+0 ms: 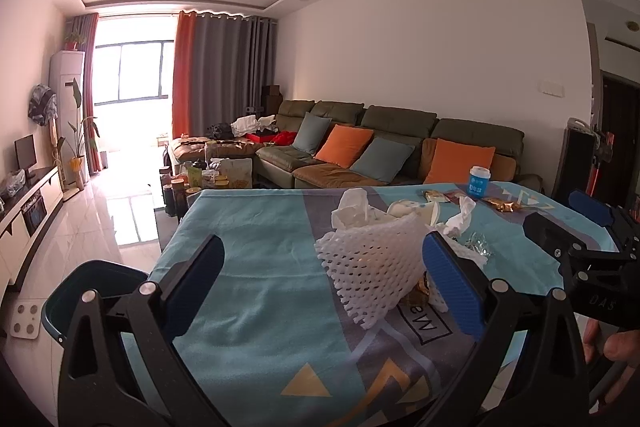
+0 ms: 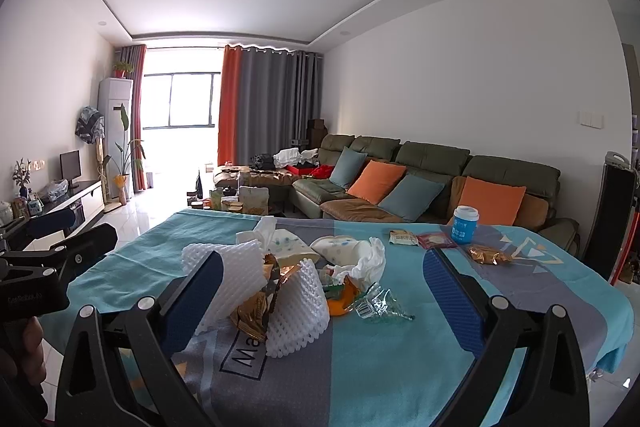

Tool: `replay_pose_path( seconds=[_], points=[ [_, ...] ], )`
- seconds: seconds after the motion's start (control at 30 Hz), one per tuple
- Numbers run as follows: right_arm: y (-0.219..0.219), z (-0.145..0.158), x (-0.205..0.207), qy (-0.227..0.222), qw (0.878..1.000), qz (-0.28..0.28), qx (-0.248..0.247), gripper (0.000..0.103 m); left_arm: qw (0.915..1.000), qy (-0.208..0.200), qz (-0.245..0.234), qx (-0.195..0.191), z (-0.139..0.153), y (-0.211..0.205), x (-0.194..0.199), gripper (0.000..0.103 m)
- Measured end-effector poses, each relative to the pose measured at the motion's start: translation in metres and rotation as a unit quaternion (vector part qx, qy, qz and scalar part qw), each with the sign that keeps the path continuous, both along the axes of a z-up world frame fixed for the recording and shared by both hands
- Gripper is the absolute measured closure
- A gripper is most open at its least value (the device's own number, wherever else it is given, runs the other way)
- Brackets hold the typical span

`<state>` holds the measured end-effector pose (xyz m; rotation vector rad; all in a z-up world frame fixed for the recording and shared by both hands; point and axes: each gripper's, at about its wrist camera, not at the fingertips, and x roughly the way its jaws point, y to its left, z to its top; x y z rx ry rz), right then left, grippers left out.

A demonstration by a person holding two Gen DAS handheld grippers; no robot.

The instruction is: Collect trash

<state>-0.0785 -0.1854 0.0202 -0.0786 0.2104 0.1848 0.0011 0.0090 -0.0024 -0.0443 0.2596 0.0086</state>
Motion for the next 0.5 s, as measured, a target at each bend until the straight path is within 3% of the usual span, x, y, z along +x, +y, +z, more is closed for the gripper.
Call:
replay_pose_path(
  seconds=[0.5],
  points=[
    [0.0024, -0.0019, -0.0019, -0.002, 1.0, 0.0, -0.002, 0.006, 0.9999, -0.004, -0.003, -0.009, 0.0037, 0.0035, -0.003, 0.005]
  ],
)
